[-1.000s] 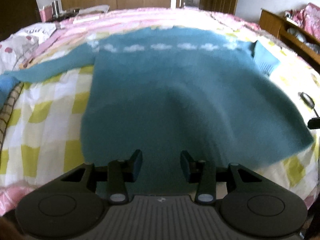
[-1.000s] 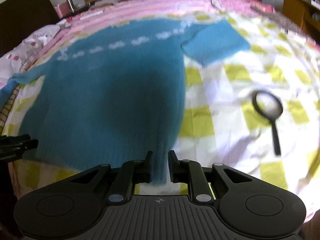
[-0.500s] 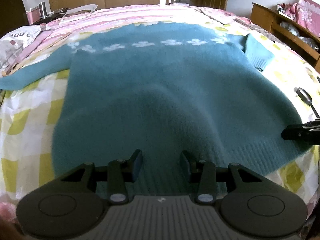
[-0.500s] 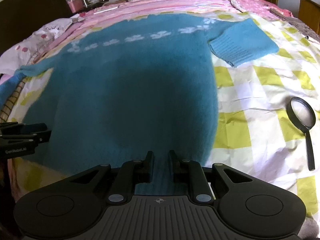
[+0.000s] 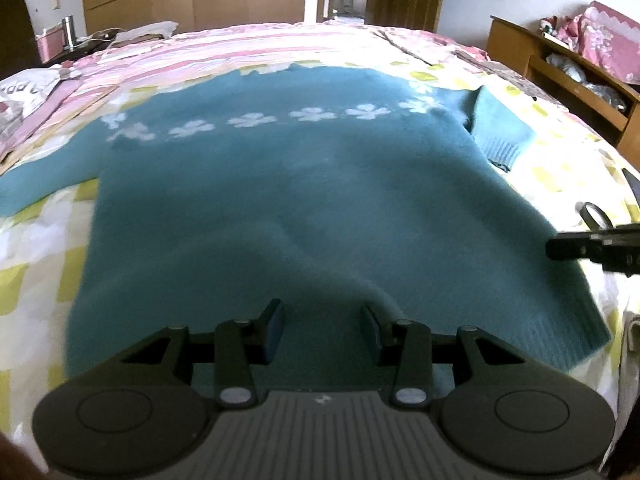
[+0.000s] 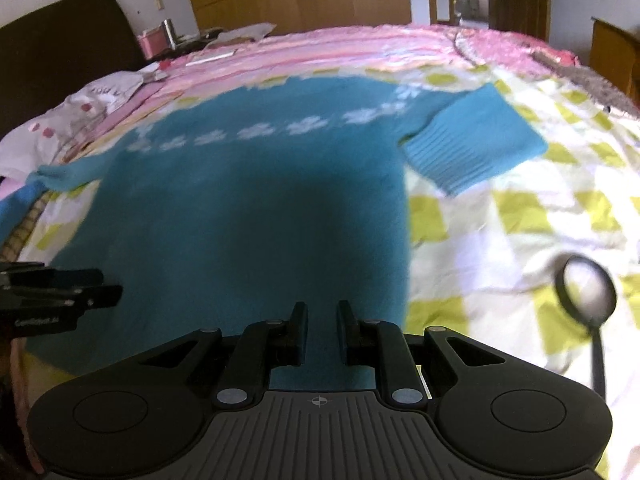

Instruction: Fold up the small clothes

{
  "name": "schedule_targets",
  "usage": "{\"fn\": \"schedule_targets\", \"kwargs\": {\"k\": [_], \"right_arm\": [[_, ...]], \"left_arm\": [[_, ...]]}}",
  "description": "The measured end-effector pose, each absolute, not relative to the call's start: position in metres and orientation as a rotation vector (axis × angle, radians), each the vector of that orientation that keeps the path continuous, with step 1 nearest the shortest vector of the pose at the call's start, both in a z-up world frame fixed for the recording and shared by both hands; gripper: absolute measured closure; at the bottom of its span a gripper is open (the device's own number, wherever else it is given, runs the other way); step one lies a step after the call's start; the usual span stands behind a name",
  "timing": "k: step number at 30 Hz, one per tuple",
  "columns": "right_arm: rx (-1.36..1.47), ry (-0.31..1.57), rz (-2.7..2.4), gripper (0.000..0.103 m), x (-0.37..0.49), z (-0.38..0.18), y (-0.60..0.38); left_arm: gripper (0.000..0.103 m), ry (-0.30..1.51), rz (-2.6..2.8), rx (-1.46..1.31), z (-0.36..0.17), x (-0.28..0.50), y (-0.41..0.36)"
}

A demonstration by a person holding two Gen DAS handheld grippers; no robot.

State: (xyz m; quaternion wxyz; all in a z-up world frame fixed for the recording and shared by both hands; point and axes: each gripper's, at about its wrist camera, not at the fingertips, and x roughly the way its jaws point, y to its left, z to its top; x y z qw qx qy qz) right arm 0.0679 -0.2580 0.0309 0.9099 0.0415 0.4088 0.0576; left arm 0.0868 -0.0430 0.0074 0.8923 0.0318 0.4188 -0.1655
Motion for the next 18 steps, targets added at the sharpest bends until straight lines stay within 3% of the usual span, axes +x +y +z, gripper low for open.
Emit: {"fn": "schedule_targets", "kwargs": {"k": [10, 18], "right_arm": [[-0.001, 0.776, 0.017, 0.085, 0.112, 0.022, -0.296], [-0.328, 0.725, 0.004, 0.085, 0.138, 0.002, -0.294]], "left_arm": [[0.057, 0.871, -0.347, 0.080, 0.009, 0.102, -0.060], [0.056, 0.837, -0.351, 0.071, 0.016, 0.110, -0.063]]}}
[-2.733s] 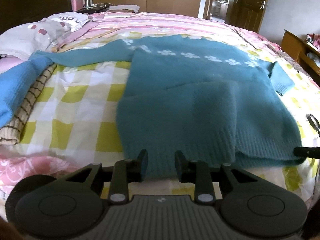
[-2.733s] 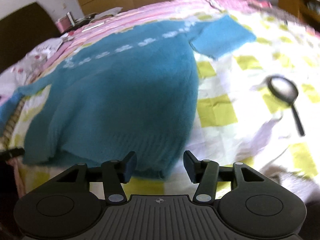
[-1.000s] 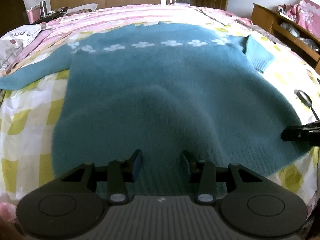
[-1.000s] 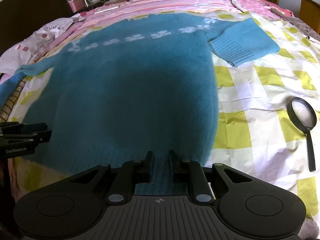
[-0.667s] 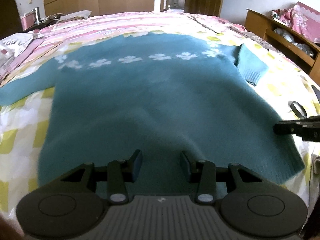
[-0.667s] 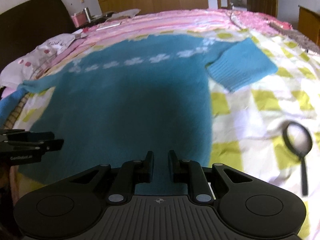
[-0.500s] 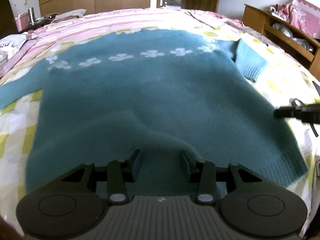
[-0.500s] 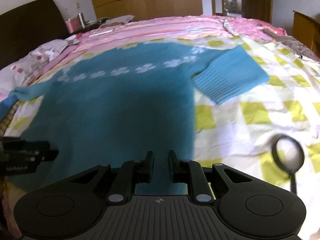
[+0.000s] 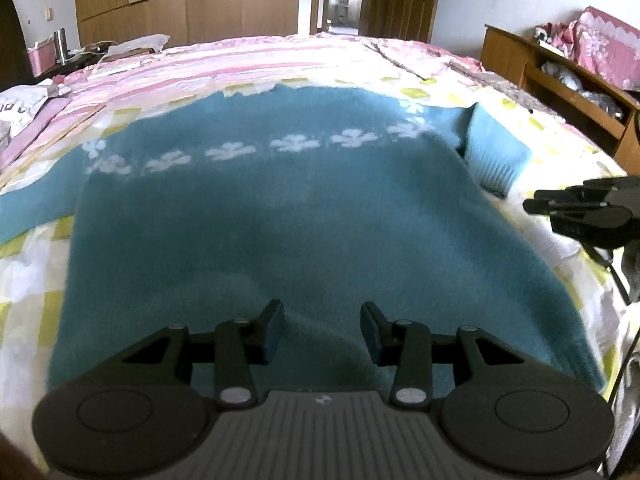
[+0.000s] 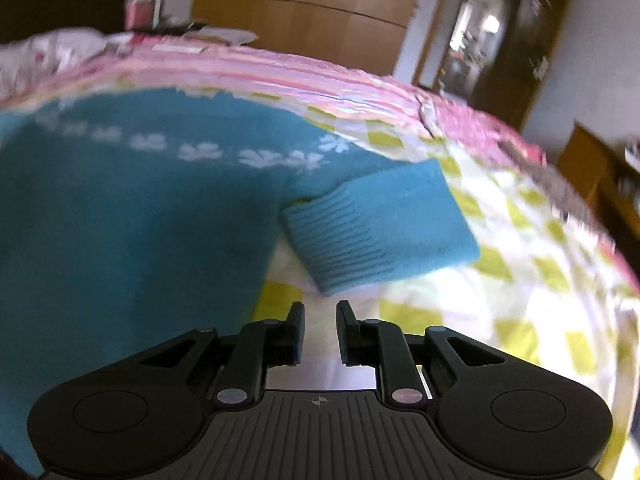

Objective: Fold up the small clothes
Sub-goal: 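Grasp the ribbed sleeve cuff with the right gripper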

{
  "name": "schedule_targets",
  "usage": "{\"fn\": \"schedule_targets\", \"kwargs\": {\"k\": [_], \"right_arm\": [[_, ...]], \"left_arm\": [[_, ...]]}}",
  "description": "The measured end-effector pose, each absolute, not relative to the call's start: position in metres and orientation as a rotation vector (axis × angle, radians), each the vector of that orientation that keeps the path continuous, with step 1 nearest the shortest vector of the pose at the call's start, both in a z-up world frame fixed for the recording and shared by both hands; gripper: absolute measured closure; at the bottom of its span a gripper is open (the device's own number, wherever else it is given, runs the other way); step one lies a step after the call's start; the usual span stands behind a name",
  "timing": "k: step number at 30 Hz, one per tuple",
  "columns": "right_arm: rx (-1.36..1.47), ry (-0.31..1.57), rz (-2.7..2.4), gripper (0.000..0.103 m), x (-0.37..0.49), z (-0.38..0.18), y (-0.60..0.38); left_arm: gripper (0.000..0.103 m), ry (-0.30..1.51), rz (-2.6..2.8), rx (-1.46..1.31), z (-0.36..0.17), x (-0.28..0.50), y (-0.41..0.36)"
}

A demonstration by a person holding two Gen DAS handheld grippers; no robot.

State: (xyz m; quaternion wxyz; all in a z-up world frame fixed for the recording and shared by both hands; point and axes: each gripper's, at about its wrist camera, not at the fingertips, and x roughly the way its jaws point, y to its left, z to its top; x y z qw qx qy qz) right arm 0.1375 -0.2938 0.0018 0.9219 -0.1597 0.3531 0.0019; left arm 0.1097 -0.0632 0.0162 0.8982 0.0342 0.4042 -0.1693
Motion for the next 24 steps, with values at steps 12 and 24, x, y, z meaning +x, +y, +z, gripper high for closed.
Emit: {"fn": "schedule_targets", "kwargs": {"k": [12, 24], "right_arm": [[-0.616, 0.690, 0.025, 0.073, 0.160, -0.022, -0.292], [-0.920, 0.667, 0.113, 0.068, 0.165, -0.033, -0.292]], "left_arm": [[0.055, 0.881, -0.362, 0.061, 0.012, 0.107, -0.075], [0.055, 0.846, -0.488, -0.001, 0.014, 0.130, -0.114]]}}
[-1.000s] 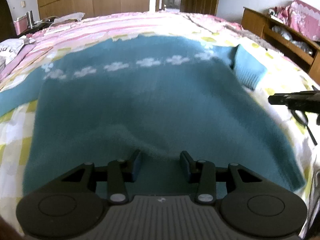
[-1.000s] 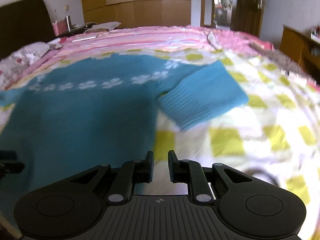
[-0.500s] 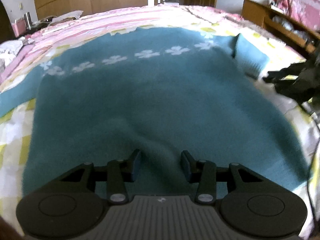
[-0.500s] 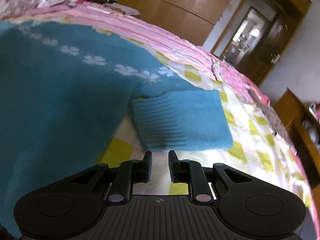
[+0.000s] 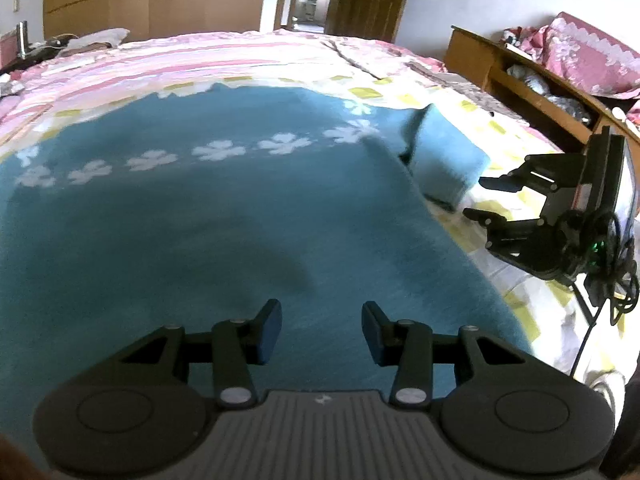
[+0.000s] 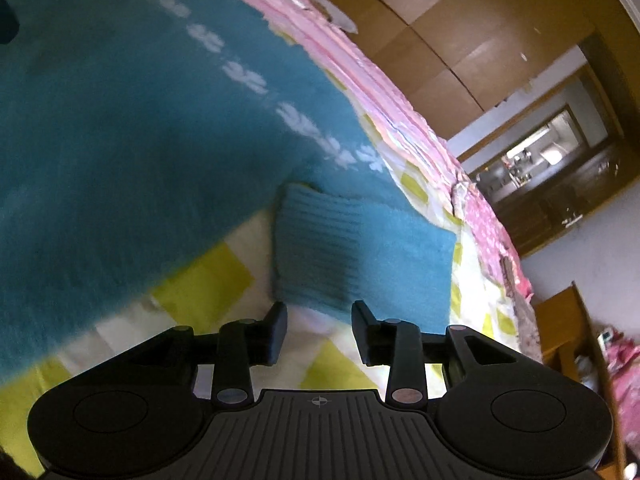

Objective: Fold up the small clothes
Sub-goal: 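Grasp the ribbed sleeve cuff with the right gripper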

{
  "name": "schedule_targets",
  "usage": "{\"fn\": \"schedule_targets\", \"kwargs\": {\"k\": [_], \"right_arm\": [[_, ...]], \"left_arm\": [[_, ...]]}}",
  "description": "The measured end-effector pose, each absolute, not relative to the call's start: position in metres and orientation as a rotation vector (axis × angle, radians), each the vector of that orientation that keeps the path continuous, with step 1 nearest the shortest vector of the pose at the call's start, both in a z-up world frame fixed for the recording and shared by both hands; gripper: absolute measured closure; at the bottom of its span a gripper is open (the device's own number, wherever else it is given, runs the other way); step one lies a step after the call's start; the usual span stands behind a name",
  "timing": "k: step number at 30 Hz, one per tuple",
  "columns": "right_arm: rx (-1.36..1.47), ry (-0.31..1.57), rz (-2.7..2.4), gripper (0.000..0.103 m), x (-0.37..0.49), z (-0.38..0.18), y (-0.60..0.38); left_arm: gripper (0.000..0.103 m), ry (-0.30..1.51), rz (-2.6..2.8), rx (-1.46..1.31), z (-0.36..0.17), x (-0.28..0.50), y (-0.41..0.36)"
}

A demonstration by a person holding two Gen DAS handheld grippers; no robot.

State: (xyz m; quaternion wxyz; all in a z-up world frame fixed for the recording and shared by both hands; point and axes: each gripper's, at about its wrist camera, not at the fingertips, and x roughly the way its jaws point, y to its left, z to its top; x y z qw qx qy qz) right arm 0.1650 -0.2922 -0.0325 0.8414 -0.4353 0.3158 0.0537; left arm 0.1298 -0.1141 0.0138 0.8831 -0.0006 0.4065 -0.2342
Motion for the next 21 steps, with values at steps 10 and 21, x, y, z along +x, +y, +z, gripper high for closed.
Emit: {"fn": "schedule_targets", "kwargs": {"k": [10, 21], "right_arm": [[-1.091, 0.658, 0.181, 0.068, 0.195, -0.046, -0.282], [-0.855, 0.656, 0.111, 0.089, 0.217, -0.032, -0.278]], "left_arm": [[0.055, 0.845, -0.529, -0.015, 0.013, 0.132, -0.127], [0.055, 0.843, -0.521, -0.058, 0.014, 0.135, -0.111]]}}
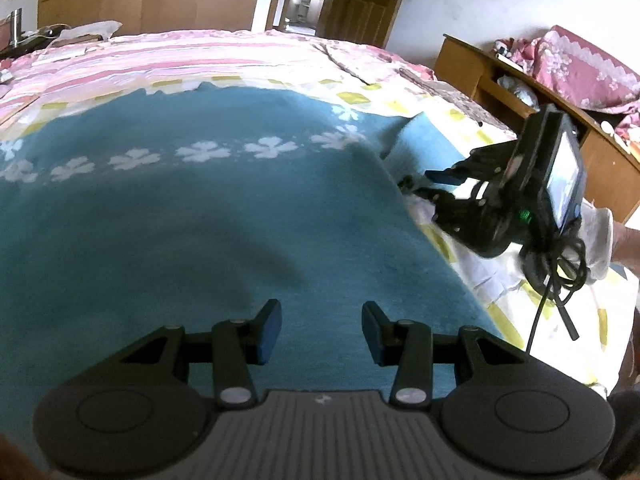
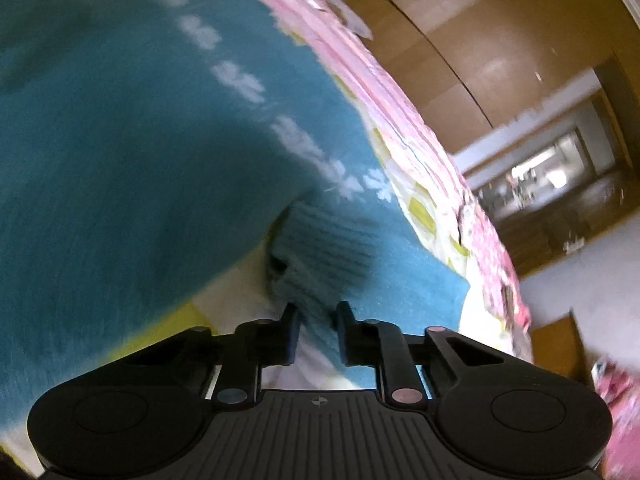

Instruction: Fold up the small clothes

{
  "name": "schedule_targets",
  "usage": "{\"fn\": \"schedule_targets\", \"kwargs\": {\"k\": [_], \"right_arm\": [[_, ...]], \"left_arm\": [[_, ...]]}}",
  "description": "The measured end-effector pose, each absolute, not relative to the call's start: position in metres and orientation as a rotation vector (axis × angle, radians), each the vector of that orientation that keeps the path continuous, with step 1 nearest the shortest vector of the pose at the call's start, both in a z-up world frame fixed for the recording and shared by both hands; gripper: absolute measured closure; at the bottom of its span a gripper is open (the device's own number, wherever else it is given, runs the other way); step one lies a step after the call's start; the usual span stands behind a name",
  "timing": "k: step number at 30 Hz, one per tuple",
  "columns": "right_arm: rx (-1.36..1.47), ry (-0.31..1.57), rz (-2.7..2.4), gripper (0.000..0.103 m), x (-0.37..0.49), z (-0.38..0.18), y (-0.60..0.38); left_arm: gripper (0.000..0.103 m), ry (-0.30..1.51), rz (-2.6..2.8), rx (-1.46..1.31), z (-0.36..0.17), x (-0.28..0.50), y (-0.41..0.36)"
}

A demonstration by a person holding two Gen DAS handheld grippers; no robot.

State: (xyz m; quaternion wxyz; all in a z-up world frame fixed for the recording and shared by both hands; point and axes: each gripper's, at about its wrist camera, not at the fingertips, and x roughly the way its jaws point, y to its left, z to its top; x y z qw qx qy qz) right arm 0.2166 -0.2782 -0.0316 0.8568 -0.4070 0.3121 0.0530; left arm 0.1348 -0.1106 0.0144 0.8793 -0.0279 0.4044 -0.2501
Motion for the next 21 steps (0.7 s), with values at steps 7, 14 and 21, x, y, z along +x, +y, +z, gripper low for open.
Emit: {"fn": "schedule_targets", "kwargs": {"k": [7, 14, 21], "right_arm": [[-0.237, 0.704, 0.057, 0.090, 0.237, 0.037, -0.308], [0.136, 0.686, 0.132, 0.090, 0.267, 0.068, -0.286], [0.267, 0.683, 0.208, 0.090, 0.307, 0.060, -0.222]], "left_arm": [[0.055, 0.807, -0.511, -0.079, 0.019, 0.138, -0.090], [0.054, 0.734, -0.488, -0.076, 0.022, 0.145, -0.065], [0.054, 0.706, -0.405, -0.104, 0.015, 0.158, -0.026]]}}
